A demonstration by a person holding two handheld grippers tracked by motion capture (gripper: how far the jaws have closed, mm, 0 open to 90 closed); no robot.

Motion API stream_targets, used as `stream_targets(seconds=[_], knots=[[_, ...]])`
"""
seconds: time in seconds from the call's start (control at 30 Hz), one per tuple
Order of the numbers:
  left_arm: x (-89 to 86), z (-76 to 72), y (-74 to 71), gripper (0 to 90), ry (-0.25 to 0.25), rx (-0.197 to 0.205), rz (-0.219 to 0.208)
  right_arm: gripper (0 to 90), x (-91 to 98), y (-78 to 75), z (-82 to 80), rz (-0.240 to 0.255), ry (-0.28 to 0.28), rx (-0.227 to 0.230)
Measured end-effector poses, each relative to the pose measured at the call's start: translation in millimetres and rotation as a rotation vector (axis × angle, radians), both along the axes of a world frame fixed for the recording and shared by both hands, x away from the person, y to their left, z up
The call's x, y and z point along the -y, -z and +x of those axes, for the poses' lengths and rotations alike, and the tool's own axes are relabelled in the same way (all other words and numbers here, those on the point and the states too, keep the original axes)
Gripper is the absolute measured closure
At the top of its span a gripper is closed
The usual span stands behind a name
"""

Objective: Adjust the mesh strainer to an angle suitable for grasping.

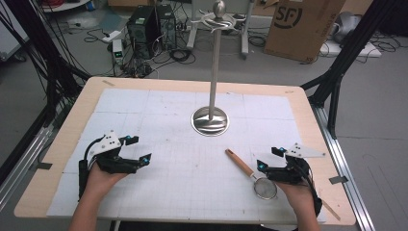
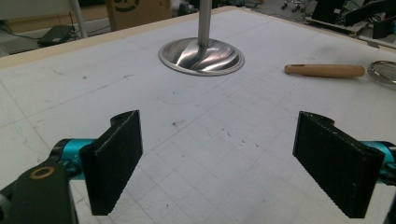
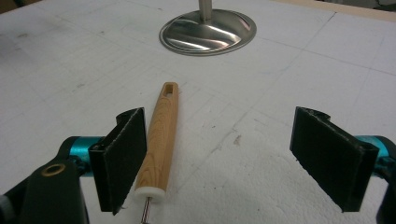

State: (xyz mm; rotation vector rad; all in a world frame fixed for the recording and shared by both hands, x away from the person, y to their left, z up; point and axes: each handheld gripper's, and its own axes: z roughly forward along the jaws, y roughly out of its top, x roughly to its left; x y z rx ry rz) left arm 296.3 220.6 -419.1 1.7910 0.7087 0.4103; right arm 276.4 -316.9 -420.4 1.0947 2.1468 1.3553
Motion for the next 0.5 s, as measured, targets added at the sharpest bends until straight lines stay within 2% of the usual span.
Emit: stream_targets(seconds=[0.3,0.5], knots=[[1.7,1.4,2.0,16.5,0.003,-0.005,0.012,17.8,-0.2,-0.9,-1.2,-0.001,-0.007,0.002],[2.1,0.4,0.6,16.5,0.008,-0.001,0.001,17.7,-2.7,-1.5,-1.8,-0.002,0.000,0.002]])
